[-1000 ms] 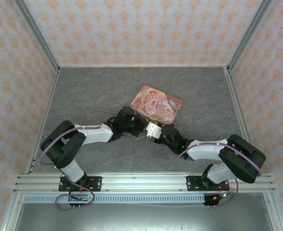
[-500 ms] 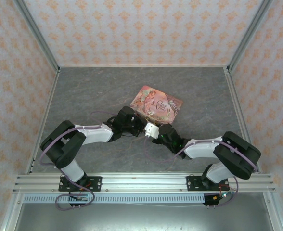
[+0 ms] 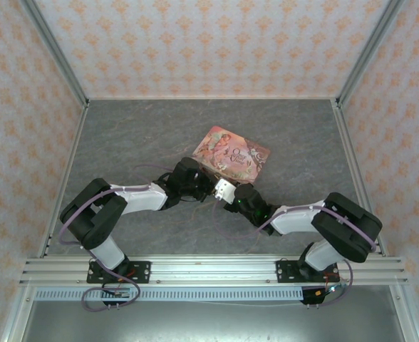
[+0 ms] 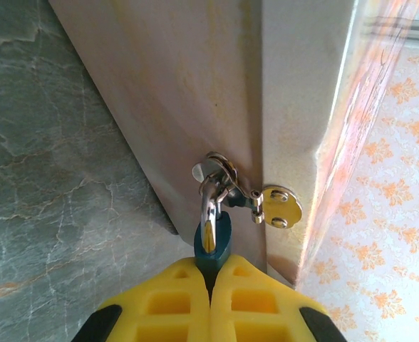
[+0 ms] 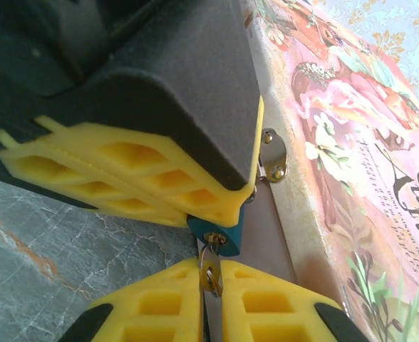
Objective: Unlock a padlock with a key
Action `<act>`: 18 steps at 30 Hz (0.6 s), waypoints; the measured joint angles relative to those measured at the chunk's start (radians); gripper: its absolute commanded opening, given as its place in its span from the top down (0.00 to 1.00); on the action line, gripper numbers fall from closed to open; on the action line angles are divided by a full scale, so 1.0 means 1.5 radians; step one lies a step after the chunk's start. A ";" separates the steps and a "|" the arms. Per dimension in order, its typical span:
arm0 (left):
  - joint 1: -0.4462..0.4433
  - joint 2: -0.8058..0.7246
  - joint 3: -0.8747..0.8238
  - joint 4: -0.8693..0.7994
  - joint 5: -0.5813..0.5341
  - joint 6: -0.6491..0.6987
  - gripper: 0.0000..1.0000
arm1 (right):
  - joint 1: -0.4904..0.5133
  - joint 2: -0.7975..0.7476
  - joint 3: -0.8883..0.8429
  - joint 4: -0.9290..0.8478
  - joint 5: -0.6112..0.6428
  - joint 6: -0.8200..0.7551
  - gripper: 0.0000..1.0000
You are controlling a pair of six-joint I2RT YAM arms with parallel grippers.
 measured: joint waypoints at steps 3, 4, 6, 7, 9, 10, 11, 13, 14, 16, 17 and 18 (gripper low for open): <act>0.000 0.000 0.000 0.000 -0.004 0.000 1.00 | 0.000 0.002 0.001 0.003 0.000 0.018 0.97; 0.000 0.000 0.000 0.000 -0.005 0.000 1.00 | 0.000 0.002 0.001 0.004 0.000 0.024 0.98; 0.000 0.000 0.001 0.000 -0.006 0.000 1.00 | 0.000 0.002 0.001 0.006 -0.001 0.038 1.00; 0.000 0.000 0.001 0.000 -0.006 0.000 1.00 | 0.000 0.002 0.001 0.006 -0.001 0.047 1.00; 0.000 0.000 0.001 0.000 -0.006 0.000 1.00 | 0.000 0.002 0.001 0.006 -0.003 0.064 1.00; 0.000 0.000 0.001 0.000 -0.006 0.000 1.00 | 0.000 0.002 0.001 0.006 -0.005 0.075 1.00; 0.000 0.000 0.001 0.000 -0.006 0.000 1.00 | 0.000 0.002 0.001 0.006 -0.007 0.085 1.00; 0.000 0.000 0.001 0.000 -0.006 0.000 1.00 | 0.000 0.002 0.001 0.005 -0.009 0.107 1.00; 0.000 0.000 0.001 0.000 -0.006 0.000 1.00 | -0.002 0.002 0.001 0.005 -0.011 0.120 1.00; 0.000 0.000 0.001 0.000 -0.007 0.000 1.00 | -0.003 0.002 0.001 0.005 -0.016 0.145 1.00; 0.000 0.000 0.001 0.000 -0.007 0.000 1.00 | -0.004 0.002 0.001 0.005 -0.018 0.158 1.00; 0.000 0.000 0.001 -0.001 -0.008 0.000 1.00 | -0.004 0.002 0.001 0.004 -0.020 0.171 1.00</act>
